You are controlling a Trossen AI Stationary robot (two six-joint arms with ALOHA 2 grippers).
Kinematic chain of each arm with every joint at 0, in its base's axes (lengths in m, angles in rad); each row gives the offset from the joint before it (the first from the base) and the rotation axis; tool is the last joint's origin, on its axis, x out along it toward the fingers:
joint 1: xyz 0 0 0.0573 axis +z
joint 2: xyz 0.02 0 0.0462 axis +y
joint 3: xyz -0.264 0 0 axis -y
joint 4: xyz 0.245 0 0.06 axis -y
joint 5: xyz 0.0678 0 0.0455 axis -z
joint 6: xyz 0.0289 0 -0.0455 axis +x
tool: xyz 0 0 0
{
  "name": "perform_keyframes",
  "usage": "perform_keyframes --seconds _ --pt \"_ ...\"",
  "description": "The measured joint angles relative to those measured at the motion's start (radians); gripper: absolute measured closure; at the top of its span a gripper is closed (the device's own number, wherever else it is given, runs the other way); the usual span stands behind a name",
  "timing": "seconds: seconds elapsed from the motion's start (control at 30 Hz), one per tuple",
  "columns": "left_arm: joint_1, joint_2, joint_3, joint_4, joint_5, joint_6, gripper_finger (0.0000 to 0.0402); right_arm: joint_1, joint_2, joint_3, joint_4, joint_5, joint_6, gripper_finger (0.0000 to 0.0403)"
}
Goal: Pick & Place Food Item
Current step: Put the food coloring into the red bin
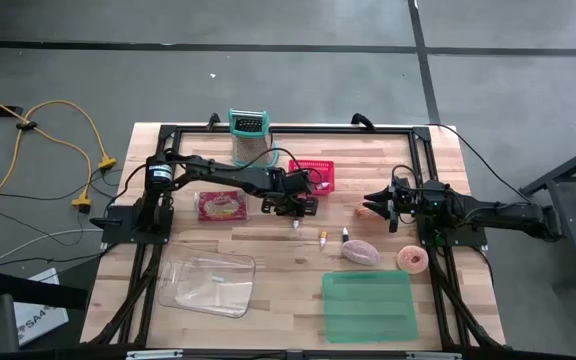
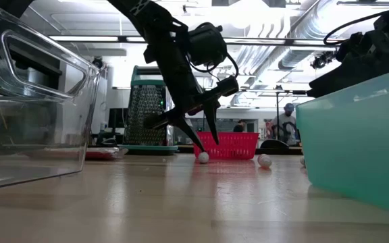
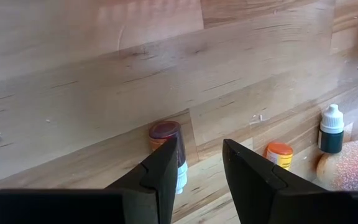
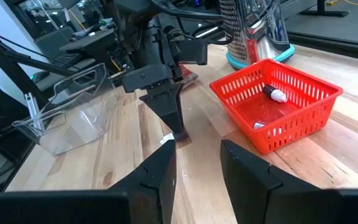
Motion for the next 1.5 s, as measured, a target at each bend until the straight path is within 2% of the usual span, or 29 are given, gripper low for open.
perform_keyframes --seconds 1.1,1.5 --pt "0.0 0.003 0.032 -0.093 -0.03 -0.001 0.0277 0.0 0.0 0.0 0.0 0.0 0.0 0.0289" --pt "-0.032 0.007 0.034 -0.086 -0.059 0.002 0.0277 0.0 0.0 0.0 0.0 0.0 0.0 0.0289"
